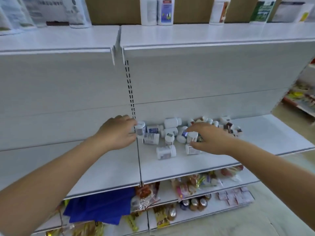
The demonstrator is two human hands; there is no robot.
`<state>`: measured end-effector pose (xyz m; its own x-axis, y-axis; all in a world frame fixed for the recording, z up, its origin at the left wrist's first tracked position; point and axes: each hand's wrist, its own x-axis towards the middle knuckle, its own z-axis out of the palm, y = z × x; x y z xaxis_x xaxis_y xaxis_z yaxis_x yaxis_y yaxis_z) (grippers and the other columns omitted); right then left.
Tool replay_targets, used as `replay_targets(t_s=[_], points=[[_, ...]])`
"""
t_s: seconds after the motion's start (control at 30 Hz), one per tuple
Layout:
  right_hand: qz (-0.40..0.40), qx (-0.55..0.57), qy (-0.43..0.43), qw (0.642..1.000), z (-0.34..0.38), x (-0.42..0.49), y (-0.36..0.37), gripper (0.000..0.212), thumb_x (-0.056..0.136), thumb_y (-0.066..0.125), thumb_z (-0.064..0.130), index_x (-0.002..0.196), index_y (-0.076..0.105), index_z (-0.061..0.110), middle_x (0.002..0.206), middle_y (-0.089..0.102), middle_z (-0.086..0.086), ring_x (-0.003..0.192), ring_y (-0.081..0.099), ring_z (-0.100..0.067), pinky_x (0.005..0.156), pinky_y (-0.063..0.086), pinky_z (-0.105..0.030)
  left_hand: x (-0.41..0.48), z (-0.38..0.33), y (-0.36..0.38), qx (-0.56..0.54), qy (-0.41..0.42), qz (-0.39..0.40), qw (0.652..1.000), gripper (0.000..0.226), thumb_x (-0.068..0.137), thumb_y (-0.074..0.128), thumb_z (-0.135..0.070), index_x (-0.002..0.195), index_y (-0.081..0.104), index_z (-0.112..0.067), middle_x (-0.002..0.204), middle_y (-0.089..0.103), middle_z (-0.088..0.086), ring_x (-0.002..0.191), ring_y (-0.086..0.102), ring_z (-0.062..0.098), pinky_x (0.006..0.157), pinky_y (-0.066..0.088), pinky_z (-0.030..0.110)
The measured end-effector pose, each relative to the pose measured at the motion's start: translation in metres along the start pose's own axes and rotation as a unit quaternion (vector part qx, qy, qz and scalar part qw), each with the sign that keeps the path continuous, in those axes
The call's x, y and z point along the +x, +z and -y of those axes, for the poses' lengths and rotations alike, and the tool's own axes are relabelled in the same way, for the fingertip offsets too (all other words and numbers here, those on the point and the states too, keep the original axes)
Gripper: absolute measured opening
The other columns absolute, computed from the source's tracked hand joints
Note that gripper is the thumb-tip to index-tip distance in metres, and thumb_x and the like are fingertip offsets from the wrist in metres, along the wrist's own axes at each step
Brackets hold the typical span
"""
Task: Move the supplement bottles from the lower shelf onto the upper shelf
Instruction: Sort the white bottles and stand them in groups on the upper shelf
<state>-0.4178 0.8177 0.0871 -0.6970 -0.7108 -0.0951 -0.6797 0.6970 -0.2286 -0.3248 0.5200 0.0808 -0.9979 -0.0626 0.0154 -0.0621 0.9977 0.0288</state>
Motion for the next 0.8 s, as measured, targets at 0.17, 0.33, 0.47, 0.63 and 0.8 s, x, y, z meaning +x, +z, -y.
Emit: replay_targets(t_s=[0.17,0.33,0.47,0.63,0.8], points=[[0.029,-0.031,-0.059,0.997,-0.016,0.065,0.065,0.056,0.088,0.061,0.037,0.141,0.043,0.035,0.143,0.045,0.014,0.131,0.037,-0.010,0.100,0.030,-0.021,0.066,0.017,0.068,-0.081,0.027,-0.019,0.996,0.045,0.087,0.061,-0.038,0.129,0.054,-0.025,0.127,0.054,-0.004,0.116,0.047,0.018,0.096,0.042,0.036],[0.045,-0.204,-0.185,0.960,-0.026,0.119,0.136,0.064,0.079,0.061,0.047,0.138,0.046,0.028,0.131,0.056,0.004,0.119,0.048,-0.020,0.102,0.037,-0.037,0.124,0.044,0.129,-0.115,-0.004,0.028,0.993,0.055,0.086,0.062,-0.032,0.137,0.045,-0.022,0.142,0.043,0.000,0.125,0.044,0.022,0.100,0.041,0.038],[-0.022,-0.251,-0.236,0.939,-0.031,0.137,0.164,0.056,0.078,0.061,0.037,0.131,0.047,0.029,0.118,0.061,0.003,0.110,0.051,-0.020,0.093,0.039,-0.035,0.148,0.050,0.170,-0.099,-0.045,0.013,0.994,0.061,0.093,0.056,-0.041,0.144,0.035,-0.014,0.148,0.032,0.009,0.118,0.053,0.028,0.093,0.046,0.037],[0.010,-0.165,-0.202,0.965,-0.029,0.144,0.160,0.065,0.070,0.064,0.041,0.131,0.042,0.030,0.118,0.050,0.005,0.106,0.045,-0.018,0.087,0.036,-0.030,0.162,0.038,0.193,-0.148,-0.089,-0.095,0.981,0.046,0.089,0.065,-0.026,0.127,0.046,-0.008,0.130,0.034,0.013,0.078,0.054,0.022,0.070,0.043,0.029],[0.019,0.096,-0.115,0.989,-0.014,0.136,0.118,0.056,0.075,0.072,0.032,0.124,0.045,0.030,0.113,0.046,0.008,0.095,0.053,-0.014,0.074,0.043,-0.025,0.146,0.039,0.171,-0.287,-0.160,-0.136,0.935,0.045,0.079,0.072,-0.018,0.119,0.053,-0.010,0.125,0.041,0.016,0.089,0.057,0.027,0.078,0.047,0.030]])
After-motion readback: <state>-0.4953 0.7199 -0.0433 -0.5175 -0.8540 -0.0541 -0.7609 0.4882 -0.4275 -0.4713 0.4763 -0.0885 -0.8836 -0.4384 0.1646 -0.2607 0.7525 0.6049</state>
